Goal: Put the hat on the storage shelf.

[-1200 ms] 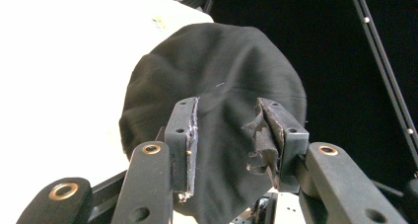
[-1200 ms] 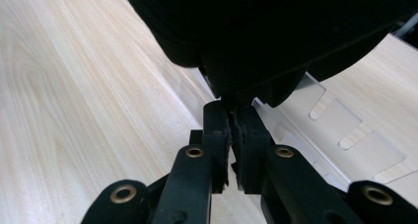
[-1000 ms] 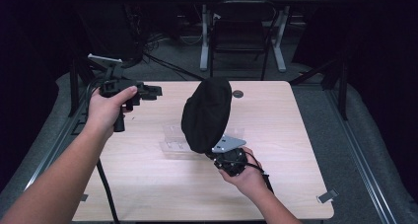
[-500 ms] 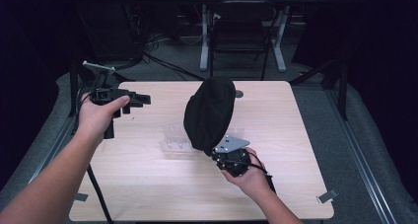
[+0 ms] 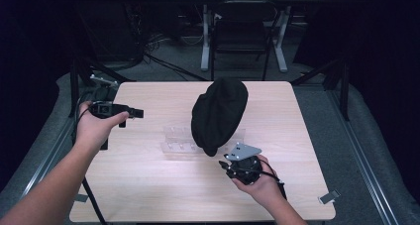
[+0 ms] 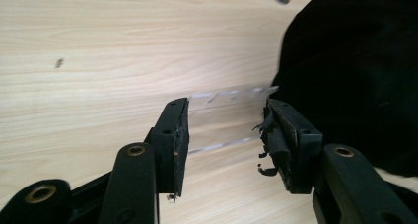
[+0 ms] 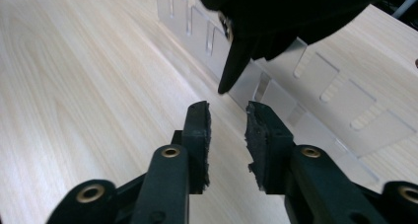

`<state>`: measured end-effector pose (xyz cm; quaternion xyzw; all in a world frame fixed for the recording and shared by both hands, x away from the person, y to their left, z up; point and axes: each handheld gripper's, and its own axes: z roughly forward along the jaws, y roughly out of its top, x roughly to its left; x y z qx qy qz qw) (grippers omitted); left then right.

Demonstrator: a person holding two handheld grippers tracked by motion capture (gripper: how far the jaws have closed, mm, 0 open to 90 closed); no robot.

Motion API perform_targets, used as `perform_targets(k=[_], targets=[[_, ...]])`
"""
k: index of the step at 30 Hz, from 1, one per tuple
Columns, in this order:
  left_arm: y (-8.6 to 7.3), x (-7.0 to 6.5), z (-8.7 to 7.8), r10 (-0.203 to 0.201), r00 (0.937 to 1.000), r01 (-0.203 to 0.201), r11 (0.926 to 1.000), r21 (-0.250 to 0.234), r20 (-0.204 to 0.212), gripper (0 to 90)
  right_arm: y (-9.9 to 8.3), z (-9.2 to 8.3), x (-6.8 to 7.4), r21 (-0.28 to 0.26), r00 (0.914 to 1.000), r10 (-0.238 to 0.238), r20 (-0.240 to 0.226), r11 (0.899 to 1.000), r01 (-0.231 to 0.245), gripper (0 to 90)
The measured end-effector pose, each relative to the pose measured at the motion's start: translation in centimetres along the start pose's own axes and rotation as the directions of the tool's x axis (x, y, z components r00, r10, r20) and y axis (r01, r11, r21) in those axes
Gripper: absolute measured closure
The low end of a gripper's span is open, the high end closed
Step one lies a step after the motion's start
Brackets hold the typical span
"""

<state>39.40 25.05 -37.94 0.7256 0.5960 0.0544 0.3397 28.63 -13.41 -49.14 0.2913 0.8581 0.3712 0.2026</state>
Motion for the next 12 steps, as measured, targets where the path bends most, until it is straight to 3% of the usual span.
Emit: perform_targets(k=[6,12], targets=[[-1.3,0.5,0.8,0.045,0.997,-0.043,0.9988,0.023,-0.063,52.9,-1.5,-1.1,0.4,0.016,0.9995,-0.025,0.019,1.0,0.025,62.7],[-3.0,0.7,1.7,0.139,0.9809,-0.132,0.9891,0.066,-0.136,53.0,-3.2,-2.0,0.2,0.071,0.9994,-0.031,0.017,0.997,0.029,60.6]])
